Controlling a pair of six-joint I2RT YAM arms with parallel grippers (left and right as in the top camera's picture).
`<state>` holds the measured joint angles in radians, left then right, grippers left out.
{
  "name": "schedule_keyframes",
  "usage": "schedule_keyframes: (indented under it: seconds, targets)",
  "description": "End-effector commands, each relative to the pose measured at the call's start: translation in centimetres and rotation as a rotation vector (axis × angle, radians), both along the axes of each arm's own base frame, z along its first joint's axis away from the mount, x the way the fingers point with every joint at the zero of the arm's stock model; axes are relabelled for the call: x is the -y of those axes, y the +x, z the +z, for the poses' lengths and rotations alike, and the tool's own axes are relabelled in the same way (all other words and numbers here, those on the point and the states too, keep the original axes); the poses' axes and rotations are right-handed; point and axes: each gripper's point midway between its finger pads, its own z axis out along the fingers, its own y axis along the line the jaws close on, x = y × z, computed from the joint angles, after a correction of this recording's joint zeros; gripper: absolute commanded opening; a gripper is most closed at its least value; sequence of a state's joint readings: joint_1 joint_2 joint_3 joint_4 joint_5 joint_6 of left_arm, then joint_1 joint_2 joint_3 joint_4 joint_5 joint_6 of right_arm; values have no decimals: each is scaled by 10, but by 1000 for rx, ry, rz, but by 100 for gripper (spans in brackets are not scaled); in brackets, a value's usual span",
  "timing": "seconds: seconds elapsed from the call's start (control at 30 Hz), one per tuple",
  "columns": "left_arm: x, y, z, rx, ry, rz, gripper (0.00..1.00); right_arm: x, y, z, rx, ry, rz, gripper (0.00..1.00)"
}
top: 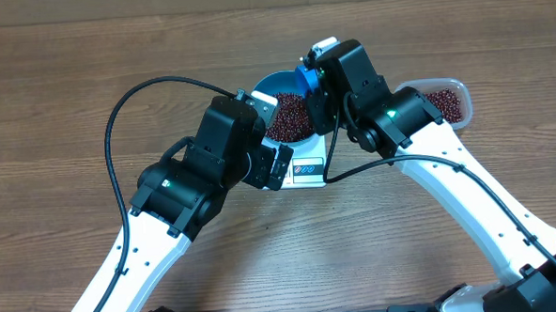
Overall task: Scoop item into bowl and weigh 150g on scale
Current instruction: 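Hold the scoop tilted over the bowl, shaking beans in slowly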
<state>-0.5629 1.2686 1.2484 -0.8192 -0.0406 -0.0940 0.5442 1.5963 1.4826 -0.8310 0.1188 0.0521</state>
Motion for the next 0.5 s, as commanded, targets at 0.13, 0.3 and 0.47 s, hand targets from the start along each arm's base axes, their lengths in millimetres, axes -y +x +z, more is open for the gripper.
schedule_keyframes:
  seconds: [0.13, 0.3, 0.47]
  targets:
    - [2, 1, 12, 30, -9, -20, 100, -2, 0, -1, -1, 1, 3, 4]
    - [2, 1, 12, 29, -9, -19, 100, -6, 6, 5, 31, 20, 3, 4]
    - [2, 1, 12, 29, -9, -20, 100, -9, 12, 11, 69, 19, 27, 4]
